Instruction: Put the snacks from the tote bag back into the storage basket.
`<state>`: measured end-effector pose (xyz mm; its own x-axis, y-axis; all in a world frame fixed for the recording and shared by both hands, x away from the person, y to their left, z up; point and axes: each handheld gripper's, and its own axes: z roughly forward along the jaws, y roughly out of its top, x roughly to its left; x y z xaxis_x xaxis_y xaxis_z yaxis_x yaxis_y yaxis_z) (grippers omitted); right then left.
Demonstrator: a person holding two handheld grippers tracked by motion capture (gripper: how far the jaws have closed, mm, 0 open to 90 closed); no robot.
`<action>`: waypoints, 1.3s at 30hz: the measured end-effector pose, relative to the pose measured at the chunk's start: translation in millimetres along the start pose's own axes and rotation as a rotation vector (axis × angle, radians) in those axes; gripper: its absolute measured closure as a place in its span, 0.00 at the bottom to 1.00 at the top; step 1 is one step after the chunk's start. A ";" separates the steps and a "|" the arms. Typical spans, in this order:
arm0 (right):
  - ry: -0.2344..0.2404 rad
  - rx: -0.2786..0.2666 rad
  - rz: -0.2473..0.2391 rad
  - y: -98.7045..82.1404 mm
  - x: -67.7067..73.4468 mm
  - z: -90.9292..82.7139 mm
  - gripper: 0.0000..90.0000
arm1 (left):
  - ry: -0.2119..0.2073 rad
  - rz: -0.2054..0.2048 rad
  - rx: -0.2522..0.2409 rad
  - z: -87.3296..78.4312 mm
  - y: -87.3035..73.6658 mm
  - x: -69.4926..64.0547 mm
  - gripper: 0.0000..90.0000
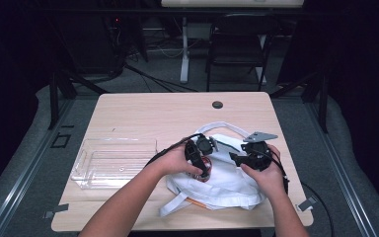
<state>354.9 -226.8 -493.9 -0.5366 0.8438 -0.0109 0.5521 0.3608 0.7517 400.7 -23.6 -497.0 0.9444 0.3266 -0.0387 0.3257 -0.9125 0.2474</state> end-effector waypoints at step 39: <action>-0.004 0.002 0.002 -1.0 0.2 1.5 0.49 | 0.050 0.032 -0.057 5.3 -7.4 -5.6 0.27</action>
<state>355.2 -226.4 -495.6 -0.5330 0.8460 -0.0126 0.5541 0.3603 0.7505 393.2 -20.0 -503.8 0.9504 0.3105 0.0185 0.2907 -0.9078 0.3022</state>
